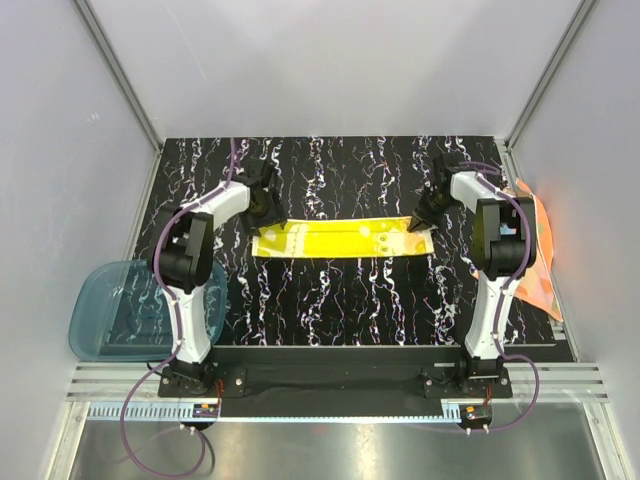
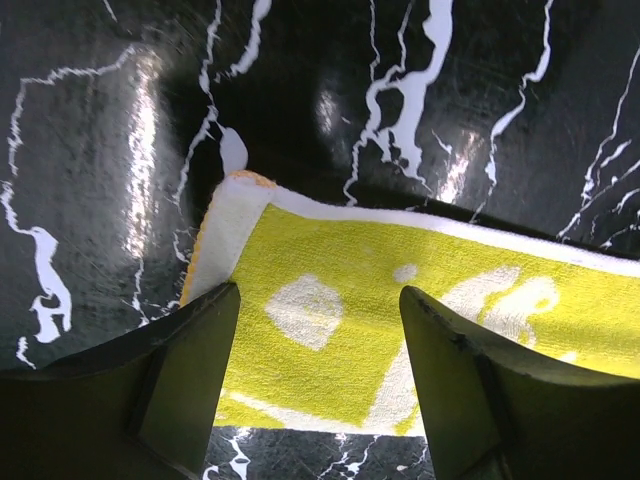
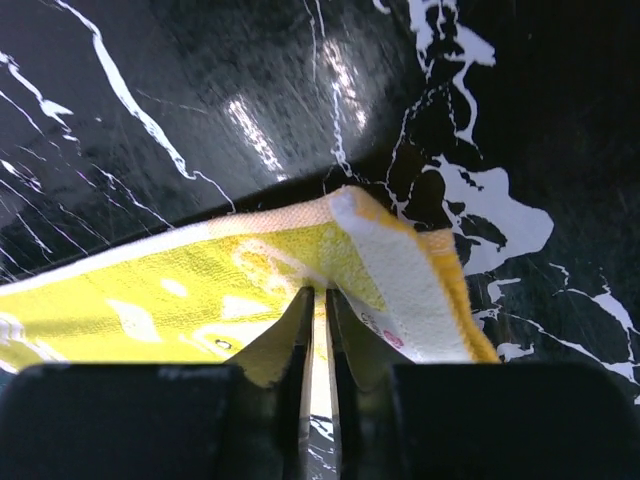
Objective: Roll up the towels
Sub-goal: Fold the towel
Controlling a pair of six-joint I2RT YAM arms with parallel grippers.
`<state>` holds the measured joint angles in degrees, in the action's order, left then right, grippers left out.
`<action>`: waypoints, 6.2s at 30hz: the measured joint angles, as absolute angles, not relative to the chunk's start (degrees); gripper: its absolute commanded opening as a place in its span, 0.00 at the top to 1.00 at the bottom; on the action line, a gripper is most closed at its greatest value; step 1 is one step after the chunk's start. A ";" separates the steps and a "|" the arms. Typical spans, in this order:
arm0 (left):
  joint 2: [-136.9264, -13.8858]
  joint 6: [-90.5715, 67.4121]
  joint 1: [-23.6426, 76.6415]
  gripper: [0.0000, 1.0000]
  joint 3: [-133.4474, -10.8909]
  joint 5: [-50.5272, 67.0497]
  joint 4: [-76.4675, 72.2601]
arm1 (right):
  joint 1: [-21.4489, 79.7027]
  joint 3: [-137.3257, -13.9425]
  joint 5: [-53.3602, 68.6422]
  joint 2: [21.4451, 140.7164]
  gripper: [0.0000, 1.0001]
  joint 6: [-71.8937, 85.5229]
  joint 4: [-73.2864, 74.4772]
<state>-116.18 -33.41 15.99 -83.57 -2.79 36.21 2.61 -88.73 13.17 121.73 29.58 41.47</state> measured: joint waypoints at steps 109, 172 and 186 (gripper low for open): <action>-78.81 -16.91 12.29 0.23 -79.66 -11.79 42.81 | 27.38 -90.63 -15.27 97.30 1.00 27.05 47.86; -100.25 -21.34 24.40 0.27 -85.41 -4.29 45.10 | 28.18 -73.28 -1.04 102.87 0.39 29.74 34.15; -114.72 -22.55 27.73 0.30 -92.49 -0.49 42.44 | 28.45 -72.36 -2.33 108.84 0.40 29.50 34.50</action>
<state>-114.72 -22.55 27.73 -92.49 -0.49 42.44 28.45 -72.36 -2.33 108.84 29.50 34.50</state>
